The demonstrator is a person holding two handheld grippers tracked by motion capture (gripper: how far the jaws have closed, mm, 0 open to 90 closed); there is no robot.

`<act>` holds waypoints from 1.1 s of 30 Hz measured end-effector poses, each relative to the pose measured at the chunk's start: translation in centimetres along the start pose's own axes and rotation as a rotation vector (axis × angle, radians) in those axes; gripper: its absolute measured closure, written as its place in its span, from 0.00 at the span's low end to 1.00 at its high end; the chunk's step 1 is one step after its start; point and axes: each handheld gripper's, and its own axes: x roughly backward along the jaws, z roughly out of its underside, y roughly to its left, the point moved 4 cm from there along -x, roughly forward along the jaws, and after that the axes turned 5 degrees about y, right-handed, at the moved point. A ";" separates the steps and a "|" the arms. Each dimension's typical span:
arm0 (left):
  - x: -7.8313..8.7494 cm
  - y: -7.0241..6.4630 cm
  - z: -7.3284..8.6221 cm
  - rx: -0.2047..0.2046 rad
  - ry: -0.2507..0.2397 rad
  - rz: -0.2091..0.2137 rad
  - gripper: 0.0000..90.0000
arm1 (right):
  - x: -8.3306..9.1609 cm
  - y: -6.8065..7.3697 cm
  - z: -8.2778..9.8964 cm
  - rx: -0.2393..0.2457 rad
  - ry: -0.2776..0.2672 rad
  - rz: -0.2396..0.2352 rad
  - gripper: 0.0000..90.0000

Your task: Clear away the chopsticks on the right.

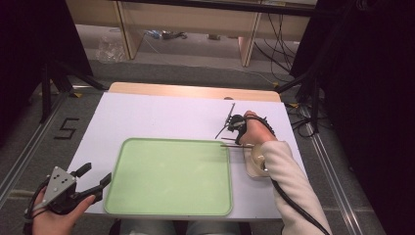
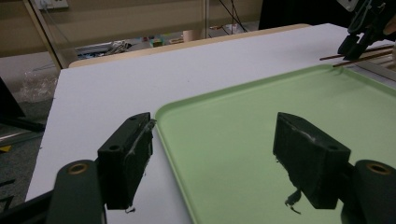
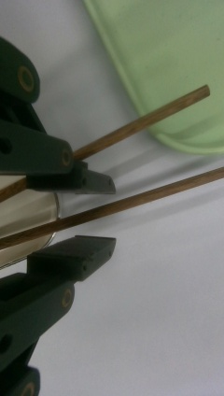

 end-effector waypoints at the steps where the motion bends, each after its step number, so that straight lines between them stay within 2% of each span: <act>1: 0.0 0.0 0.0 0.000 0.001 0.000 0.31 | -0.1 0.0 0.0 0.004 0.001 -0.004 0.81; 4: 0.0 0.0 0.0 0.000 0.001 0.000 0.31 | -0.2 0.1 0.0 0.021 -0.002 -0.006 0.88; 9: 0.0 0.0 0.0 -0.001 0.003 -0.001 0.31 | -0.1 0.3 -0.1 0.094 -0.006 0.025 0.96; 15: 0.0 0.0 0.0 0.000 0.002 -0.001 0.31 | 0.5 0.7 -0.3 0.144 -0.021 0.052 0.97; 20: -0.1 0.0 0.0 -0.002 0.000 0.003 0.31 | 1.6 0.6 -0.7 0.175 -0.062 0.084 0.97; 21: -0.1 0.0 0.0 -0.002 -0.002 0.005 0.31 | 1.9 0.7 -0.8 0.166 -0.069 0.099 0.97; 22: 0.0 0.0 0.0 -0.002 0.004 -0.001 0.31 | 2.1 0.6 -0.8 0.166 -0.073 0.089 0.97; 23: -0.1 0.0 0.0 -0.002 0.003 0.001 0.31 | 2.8 0.6 -1.0 0.159 -0.108 0.106 0.97; 24: -0.1 0.0 0.0 -0.002 0.004 0.001 0.31 | 2.8 0.6 -1.0 0.159 -0.108 0.106 0.97; 27: -0.1 0.0 0.0 -0.002 0.003 0.001 0.31 | 3.9 0.4 -1.3 0.150 -0.160 0.131 0.97; 29: -0.1 0.0 0.0 -0.002 0.003 0.001 0.31 | 4.9 0.3 -1.5 0.126 -0.219 0.153 0.97; 30: -0.1 0.0 0.0 -0.002 0.003 0.001 0.31 | 4.9 0.3 -1.5 0.126 -0.219 0.153 0.97; 33: -0.1 0.0 0.0 -0.002 0.003 0.001 0.31 | 6.0 0.1 -1.6 0.081 -0.289 0.157 0.97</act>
